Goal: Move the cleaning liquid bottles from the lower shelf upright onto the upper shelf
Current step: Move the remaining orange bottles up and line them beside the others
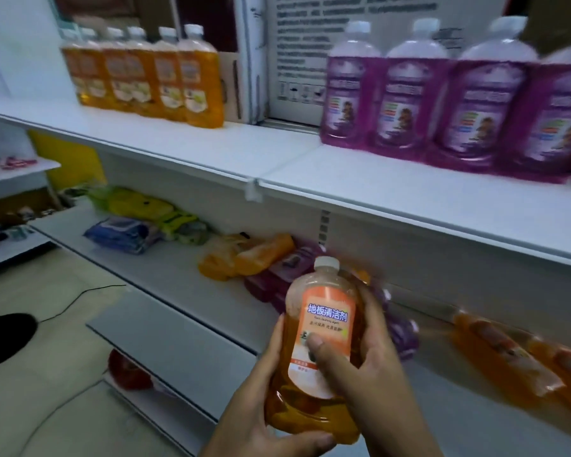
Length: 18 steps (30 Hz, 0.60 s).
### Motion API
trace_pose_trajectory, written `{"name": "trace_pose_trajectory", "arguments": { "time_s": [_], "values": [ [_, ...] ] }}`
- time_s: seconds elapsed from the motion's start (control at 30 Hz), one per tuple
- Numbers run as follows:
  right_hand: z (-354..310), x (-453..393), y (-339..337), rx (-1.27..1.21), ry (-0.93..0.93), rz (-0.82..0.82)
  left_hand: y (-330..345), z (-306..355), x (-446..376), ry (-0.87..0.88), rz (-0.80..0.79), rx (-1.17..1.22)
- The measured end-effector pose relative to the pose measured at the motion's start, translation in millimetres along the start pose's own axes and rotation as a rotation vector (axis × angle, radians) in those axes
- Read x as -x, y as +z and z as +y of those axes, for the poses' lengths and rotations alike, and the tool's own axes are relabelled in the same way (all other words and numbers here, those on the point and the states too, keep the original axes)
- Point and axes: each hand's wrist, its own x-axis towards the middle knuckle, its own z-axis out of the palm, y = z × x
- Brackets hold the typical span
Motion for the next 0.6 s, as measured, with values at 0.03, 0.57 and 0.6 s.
{"name": "trace_pose_trajectory", "arguments": {
  "time_s": [0.03,0.57,0.6],
  "values": [
    [-0.7,-9.1,19.8,0.005,-0.015,-0.031,-21.0,2.5,1.0,-0.004,0.033,-0.005],
    [-0.4,-106.6,297.8,-0.062,-0.075,-0.398,-305.8,24.3,42.1,0.114,0.320,-0.087],
    [2.5,-113.2,308.4,-0.059,-0.071,-0.408,-316.6,22.4,40.5,0.116,0.333,-0.079]
  ]
}}
